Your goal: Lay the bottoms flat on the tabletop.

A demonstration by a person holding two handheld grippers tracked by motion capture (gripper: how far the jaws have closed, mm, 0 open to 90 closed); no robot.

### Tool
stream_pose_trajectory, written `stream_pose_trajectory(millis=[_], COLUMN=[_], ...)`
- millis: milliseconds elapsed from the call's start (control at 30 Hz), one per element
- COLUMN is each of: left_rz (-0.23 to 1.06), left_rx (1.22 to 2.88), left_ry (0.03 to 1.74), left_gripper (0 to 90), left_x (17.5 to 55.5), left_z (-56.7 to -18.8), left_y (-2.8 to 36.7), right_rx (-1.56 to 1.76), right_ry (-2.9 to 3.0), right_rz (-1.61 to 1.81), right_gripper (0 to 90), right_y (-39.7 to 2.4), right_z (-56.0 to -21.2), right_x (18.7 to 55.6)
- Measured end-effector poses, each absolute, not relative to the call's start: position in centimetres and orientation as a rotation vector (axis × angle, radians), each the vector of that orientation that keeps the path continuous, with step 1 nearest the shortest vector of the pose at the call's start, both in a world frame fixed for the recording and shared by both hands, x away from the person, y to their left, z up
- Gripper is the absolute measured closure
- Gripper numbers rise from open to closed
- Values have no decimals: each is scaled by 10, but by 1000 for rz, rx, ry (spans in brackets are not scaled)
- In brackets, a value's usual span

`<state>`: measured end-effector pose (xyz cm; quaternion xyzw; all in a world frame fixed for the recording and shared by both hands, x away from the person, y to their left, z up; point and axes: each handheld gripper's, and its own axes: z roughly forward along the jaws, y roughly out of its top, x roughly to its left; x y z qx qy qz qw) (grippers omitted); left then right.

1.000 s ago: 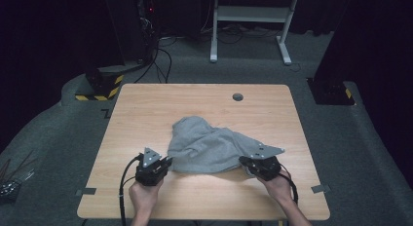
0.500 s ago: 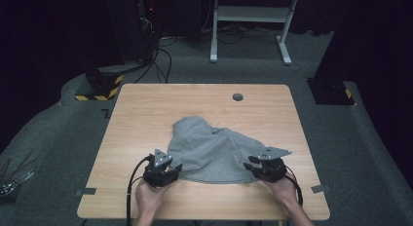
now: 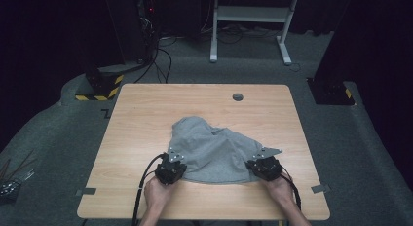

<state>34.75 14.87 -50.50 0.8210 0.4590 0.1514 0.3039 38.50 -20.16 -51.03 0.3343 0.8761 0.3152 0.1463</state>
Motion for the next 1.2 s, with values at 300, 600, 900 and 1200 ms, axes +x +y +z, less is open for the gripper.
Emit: stream_pose_trajectory(millis=[300, 600, 900, 1200], left_rz=[362, 478, 524, 547], left_rx=[2157, 2109, 2078, 2018], left_ry=[1255, 1226, 1293, 1305], left_gripper=[861, 574, 495, 495], left_x=[323, 334, 362, 346], left_z=[-493, -483, -500, -520], left_y=[185, 165, 152, 169], right_rx=[984, 966, 1073, 1110], right_ry=[2435, 2435, 2384, 2432], right_rz=[982, 1080, 973, 902], right_gripper=[877, 710, 598, 812], right_y=[-240, -224, -175, -165], right_z=[-491, -480, -489, -507], right_x=[362, 375, 444, 463])
